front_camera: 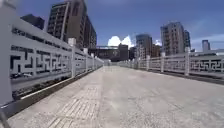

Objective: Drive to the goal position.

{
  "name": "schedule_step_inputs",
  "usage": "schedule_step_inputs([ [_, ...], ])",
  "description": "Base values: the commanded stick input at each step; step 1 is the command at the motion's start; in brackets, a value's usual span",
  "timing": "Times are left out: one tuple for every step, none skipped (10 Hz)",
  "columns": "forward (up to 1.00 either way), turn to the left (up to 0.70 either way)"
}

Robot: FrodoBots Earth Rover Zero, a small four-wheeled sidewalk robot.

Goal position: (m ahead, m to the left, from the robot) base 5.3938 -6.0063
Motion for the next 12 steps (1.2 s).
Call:
schedule_step_inputs([
  [0.7,0.0],
  [0.7,0.0],
  [0.7,0.0],
  [0.7,0.0],
  [0.7,0.0],
  [0.7,0.0],
  [0.7,0.0],
  [0.7,0.14],
  [0.7,0.09],
  [0.7,0.0],
  [0.7,0.0],
  [0.7,0.0],
])
